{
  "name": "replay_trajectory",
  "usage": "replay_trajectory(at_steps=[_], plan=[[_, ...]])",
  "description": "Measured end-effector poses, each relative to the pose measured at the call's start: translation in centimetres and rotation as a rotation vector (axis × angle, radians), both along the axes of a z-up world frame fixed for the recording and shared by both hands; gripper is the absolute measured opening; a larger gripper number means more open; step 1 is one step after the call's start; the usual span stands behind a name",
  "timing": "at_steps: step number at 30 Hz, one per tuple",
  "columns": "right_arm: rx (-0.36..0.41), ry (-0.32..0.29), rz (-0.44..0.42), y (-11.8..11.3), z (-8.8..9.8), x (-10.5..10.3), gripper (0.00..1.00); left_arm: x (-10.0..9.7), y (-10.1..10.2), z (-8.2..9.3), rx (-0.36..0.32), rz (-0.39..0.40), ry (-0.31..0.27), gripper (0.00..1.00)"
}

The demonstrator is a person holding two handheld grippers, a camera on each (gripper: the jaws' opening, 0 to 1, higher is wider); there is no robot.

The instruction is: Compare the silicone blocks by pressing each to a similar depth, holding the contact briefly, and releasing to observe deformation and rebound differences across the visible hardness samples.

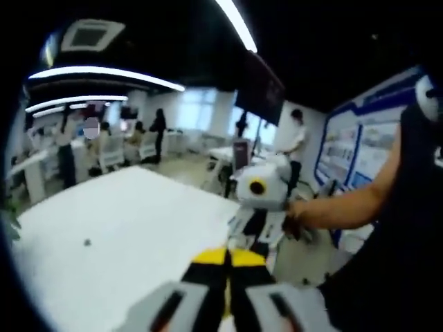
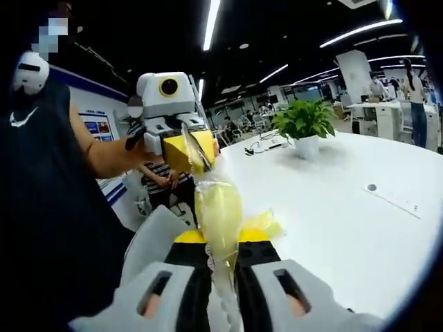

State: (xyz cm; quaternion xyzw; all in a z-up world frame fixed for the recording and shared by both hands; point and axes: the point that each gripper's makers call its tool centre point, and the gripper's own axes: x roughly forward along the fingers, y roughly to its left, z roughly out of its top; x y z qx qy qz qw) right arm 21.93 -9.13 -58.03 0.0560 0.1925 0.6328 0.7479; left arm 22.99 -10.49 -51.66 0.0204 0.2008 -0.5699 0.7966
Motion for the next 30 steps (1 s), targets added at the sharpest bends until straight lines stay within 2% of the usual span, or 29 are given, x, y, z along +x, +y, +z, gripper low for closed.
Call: replay_trajectory(at_steps=[1,2,4,8,16,18,19,21,27,30], plan=[[0.028,-0.031,-0.014,-0.1,0.3,0.3,0.08,0.0,-0.1,0.1,-0.005,0.007,0.005,0.00],[0.032,-0.036,-0.018,-0.2,0.3,0.4,0.10,0.0,-0.1,0.3,-0.007,0.008,0.006,0.00],[0.044,0.007,-0.023,-0.3,0.5,0.6,0.11,0.3,-0.2,0.5,0.000,0.025,-0.007,0.00],[0.067,-0.002,-0.027,-0.4,0.9,0.7,0.13,0.5,-0.3,0.9,-0.010,0.037,-0.002,0.00],[0.095,-0.050,-0.065,-1.1,2.0,1.4,0.18,1.1,-0.3,1.8,-0.087,0.070,0.029,0.00],[0.093,-0.054,-0.089,-1.4,2.1,1.7,0.22,1.2,-0.2,1.9,-0.110,0.079,0.044,0.00],[0.092,-0.059,-0.101,-1.5,2.1,1.8,0.26,1.3,-0.2,1.9,-0.122,0.085,0.049,0.00],[0.087,-0.088,-0.157,-2.2,2.1,2.6,0.37,1.5,0.0,1.9,-0.137,0.099,0.058,0.00],[0.083,-0.122,-0.280,-4.1,2.1,4.3,0.72,2.0,0.2,1.8,-0.160,0.116,0.074,0.00],[0.054,-0.143,-0.347,-5.4,1.9,5.1,0.87,2.4,0.2,1.8,-0.186,0.125,0.092,0.00]])
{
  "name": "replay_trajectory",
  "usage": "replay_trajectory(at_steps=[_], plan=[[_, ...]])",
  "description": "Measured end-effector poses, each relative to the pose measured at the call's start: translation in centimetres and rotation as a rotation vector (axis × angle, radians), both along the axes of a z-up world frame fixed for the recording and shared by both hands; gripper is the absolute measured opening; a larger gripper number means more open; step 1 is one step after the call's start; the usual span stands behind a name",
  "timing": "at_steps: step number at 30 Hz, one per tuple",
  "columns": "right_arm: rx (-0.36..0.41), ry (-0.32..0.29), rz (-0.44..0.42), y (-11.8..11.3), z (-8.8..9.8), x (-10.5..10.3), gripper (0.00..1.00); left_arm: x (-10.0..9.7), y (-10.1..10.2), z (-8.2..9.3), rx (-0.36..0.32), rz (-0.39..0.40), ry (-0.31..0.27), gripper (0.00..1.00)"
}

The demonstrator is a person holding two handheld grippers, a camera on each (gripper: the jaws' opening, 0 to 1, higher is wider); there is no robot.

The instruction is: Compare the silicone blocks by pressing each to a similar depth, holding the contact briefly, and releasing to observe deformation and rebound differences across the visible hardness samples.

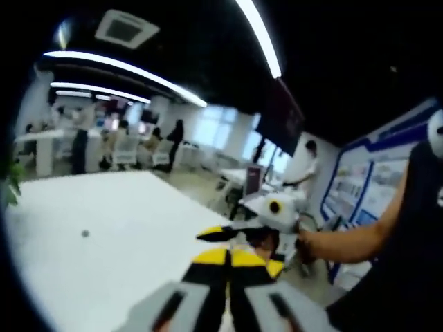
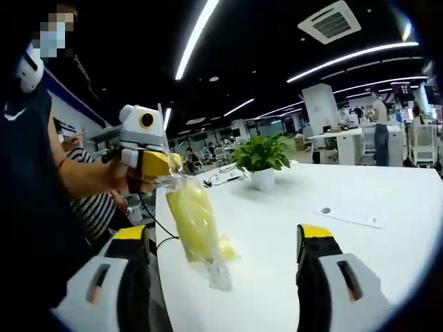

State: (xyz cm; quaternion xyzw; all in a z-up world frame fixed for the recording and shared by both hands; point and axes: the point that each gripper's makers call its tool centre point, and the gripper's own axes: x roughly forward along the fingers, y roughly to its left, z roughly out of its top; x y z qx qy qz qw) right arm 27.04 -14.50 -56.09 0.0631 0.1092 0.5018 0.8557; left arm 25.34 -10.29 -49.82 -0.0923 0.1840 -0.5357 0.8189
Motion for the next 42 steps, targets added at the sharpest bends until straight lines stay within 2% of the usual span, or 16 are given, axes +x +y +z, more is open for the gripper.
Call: replay_trajectory(at_steps=[2,3,4,10,14,24,30,37,42], plan=[[-0.004,0.001,-0.040,-0.8,-0.1,0.5,0.96,0.3,-0.1,-0.1,-0.019,0.009,0.011,0.00],[-0.002,0.004,-0.085,-1.6,-0.1,1.0,0.96,0.4,-0.1,-0.1,-0.027,0.010,0.015,0.00],[-0.001,0.003,-0.078,-1.9,-0.1,0.7,0.96,0.6,-0.2,-0.3,-0.038,0.012,0.024,0.00],[-0.025,0.007,-0.178,-5.0,-1.1,0.5,0.96,1.2,-0.6,-1.5,-0.079,0.032,0.077,0.00],[-0.027,0.047,-0.216,-6.5,-2.3,-0.1,0.96,1.4,-0.9,-2.6,-0.076,0.033,0.093,0.00],[-0.032,0.077,-0.295,-9.2,-4.1,-1.6,0.96,1.6,-1.7,-6.0,-0.076,0.064,0.150,0.00],[-0.049,0.103,-0.316,-10.0,-5.4,-2.5,0.96,1.4,-2.7,-8.2,-0.095,0.057,0.226,0.00],[-0.052,0.132,-0.336,-10.7,-6.4,-3.4,0.96,1.6,-3.4,-11.9,-0.106,0.068,0.330,0.00],[-0.056,0.148,-0.352,-11.4,-7.1,-3.8,0.96,1.9,-3.5,-14.9,-0.132,0.092,0.441,0.00]])
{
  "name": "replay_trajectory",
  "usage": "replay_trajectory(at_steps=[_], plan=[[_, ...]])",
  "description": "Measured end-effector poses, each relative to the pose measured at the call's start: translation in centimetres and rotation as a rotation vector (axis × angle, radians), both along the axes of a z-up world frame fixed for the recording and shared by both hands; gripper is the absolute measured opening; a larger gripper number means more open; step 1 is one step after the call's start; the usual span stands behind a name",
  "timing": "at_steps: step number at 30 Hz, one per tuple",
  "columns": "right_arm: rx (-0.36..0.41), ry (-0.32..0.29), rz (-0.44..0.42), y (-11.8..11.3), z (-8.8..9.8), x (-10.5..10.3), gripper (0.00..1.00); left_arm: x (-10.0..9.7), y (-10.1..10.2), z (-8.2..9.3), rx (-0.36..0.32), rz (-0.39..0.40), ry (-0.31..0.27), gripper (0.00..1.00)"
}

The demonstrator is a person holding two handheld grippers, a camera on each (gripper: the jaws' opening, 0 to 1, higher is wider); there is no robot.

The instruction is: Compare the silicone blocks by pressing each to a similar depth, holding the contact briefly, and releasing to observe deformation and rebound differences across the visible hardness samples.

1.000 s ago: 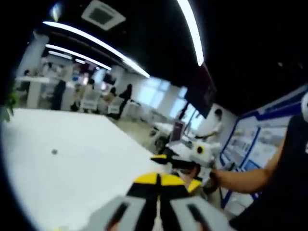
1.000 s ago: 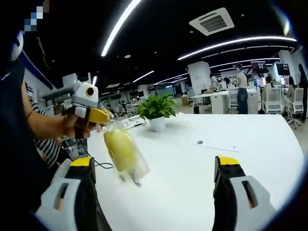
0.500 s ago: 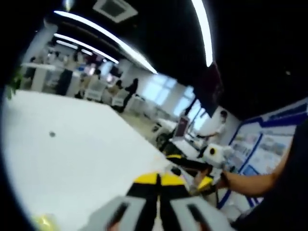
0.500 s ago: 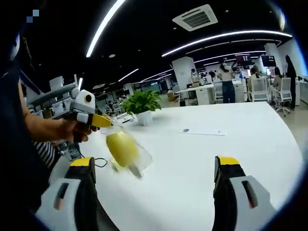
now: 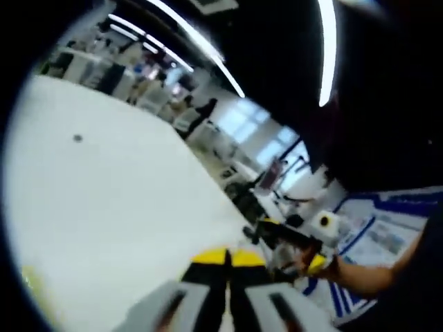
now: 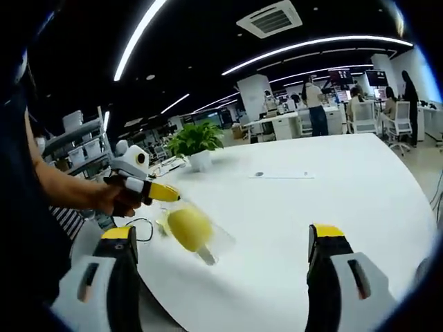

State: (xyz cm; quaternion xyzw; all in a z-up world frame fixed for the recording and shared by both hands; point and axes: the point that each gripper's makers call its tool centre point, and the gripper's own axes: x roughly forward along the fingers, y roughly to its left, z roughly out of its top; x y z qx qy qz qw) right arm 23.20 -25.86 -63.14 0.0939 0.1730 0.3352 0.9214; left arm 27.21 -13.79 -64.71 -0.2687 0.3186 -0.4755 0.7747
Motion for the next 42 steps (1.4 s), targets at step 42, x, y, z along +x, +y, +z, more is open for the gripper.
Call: replay_trajectory(at_steps=[42], plan=[[0.039,0.036,-0.049,-0.3,-0.7,0.8,0.96,8.8,6.3,-15.3,0.487,0.213,-0.103,0.12]])
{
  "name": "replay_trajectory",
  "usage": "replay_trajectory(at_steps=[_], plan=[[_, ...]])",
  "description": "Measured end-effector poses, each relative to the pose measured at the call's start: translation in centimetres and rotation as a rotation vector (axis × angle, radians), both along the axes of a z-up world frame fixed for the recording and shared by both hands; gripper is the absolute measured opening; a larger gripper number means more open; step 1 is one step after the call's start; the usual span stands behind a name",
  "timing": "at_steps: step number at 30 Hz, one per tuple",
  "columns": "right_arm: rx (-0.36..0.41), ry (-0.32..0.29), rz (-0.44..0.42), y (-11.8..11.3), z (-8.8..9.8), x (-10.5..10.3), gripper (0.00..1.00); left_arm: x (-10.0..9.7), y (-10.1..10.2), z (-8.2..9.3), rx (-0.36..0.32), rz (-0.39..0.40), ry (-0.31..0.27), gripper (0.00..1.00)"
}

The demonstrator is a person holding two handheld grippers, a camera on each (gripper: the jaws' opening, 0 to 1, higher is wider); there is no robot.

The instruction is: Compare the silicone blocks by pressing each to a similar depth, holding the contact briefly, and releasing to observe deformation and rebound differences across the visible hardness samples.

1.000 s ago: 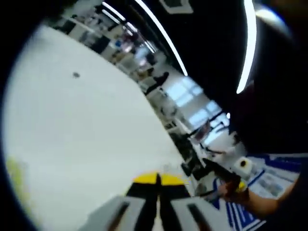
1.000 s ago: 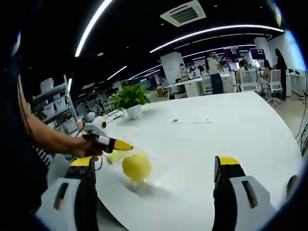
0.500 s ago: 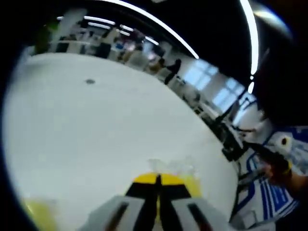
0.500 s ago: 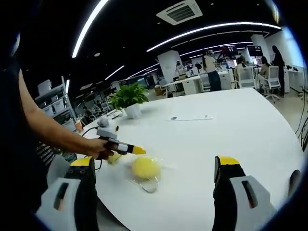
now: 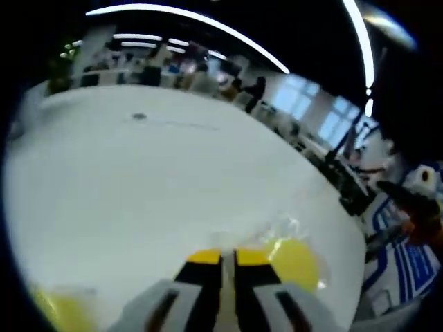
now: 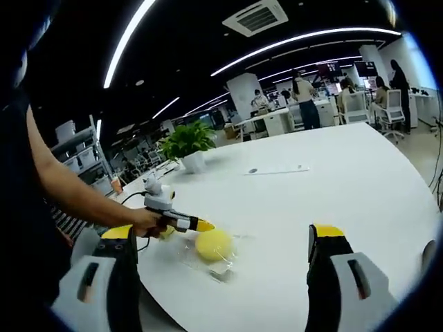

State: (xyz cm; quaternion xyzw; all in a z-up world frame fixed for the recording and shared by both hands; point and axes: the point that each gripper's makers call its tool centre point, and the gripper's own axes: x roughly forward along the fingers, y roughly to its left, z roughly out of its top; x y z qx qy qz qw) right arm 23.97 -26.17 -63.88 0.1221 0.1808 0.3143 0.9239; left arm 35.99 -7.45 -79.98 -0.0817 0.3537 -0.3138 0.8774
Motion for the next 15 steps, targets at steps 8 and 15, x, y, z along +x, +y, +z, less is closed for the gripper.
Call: replay_trajectory(at_steps=[8,15], plan=[[-0.048,0.001,-0.027,-0.3,-0.6,0.3,0.96,0.5,1.7,5.0,-0.026,-0.052,-0.172,0.76],[-0.122,-0.013,-0.034,-0.3,-1.3,0.3,0.96,-1.0,5.6,9.5,-0.031,-0.101,-0.289,1.00]])
